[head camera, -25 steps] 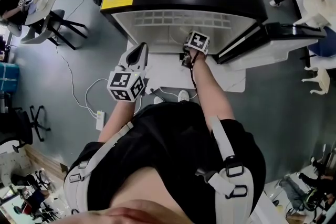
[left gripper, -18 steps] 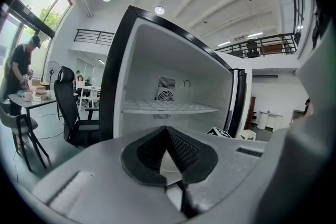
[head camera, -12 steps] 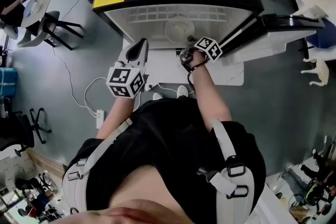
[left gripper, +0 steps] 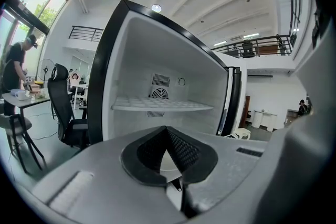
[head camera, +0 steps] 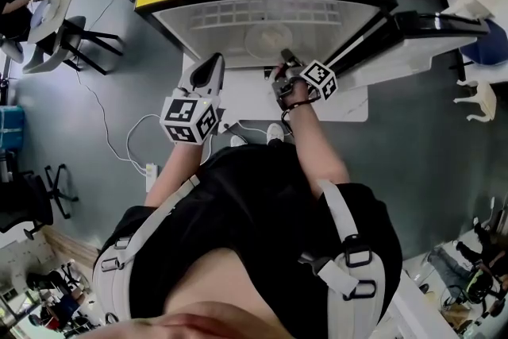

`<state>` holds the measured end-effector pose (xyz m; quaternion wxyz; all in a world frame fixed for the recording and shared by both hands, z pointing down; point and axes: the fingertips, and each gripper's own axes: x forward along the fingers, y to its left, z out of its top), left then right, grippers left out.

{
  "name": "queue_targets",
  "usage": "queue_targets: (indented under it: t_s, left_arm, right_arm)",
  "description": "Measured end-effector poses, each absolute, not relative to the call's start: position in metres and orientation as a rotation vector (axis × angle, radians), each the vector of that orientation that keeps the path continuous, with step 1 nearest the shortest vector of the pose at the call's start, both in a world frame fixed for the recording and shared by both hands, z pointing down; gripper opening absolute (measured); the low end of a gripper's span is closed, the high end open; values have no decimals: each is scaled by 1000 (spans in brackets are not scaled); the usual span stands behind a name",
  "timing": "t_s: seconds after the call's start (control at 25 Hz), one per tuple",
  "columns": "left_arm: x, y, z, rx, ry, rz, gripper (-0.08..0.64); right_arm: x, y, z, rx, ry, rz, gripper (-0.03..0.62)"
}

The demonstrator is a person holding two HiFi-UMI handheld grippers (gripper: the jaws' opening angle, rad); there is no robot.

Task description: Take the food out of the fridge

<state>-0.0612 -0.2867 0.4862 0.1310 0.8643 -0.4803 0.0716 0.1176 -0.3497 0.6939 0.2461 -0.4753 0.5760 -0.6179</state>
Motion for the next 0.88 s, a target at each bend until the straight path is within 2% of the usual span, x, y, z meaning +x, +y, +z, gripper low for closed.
queue_targets:
  t_s: [0.88]
  left_arm:
    - [-59, -288, 480, 2561, -1351, 144, -3]
  right_arm:
    - [121, -266, 568, -1018, 1624, -1599, 15]
